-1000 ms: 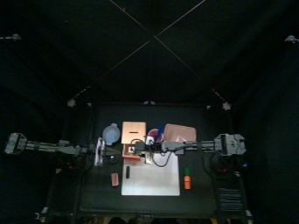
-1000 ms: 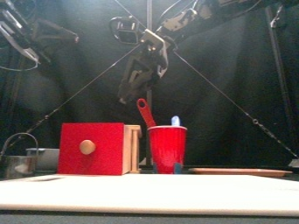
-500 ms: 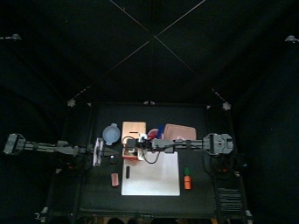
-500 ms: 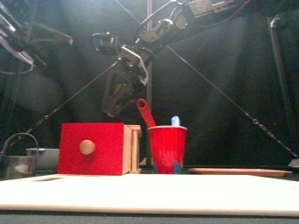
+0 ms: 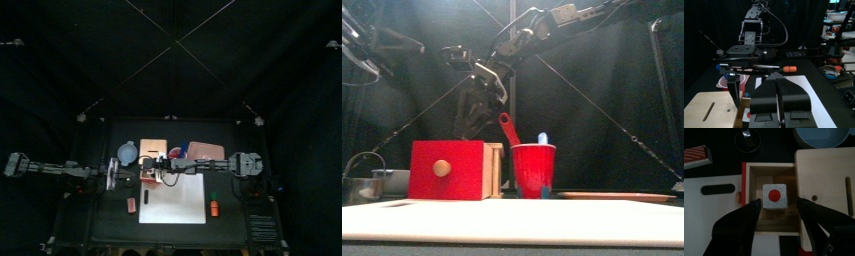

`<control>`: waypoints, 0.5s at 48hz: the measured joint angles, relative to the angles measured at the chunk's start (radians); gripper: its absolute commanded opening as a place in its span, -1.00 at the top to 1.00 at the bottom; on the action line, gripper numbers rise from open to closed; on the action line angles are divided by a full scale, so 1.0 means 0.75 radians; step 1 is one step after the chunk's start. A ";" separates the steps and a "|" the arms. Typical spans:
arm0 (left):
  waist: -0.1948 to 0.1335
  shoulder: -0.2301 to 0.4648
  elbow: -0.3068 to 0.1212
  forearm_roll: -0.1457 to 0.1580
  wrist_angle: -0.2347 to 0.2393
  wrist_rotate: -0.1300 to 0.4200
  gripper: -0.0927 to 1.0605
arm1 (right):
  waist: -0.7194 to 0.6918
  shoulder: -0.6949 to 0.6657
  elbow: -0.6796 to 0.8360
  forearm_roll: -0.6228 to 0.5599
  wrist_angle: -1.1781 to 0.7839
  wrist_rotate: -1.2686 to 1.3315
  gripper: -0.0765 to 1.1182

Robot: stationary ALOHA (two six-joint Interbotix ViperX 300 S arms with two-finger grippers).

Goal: Place sushi on board then cut the sushi with the knife then place the pieces on the plate
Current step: Place the sushi on the board

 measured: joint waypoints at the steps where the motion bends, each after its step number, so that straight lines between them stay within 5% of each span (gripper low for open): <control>1: 0.000 0.000 0.000 0.000 0.000 -0.002 0.70 | -0.002 0.002 0.000 0.000 0.000 0.000 -0.64; 24: -0.018 0.000 0.008 0.006 -0.016 0.000 0.70 | 0.008 0.033 -0.008 -0.002 0.000 0.004 -0.64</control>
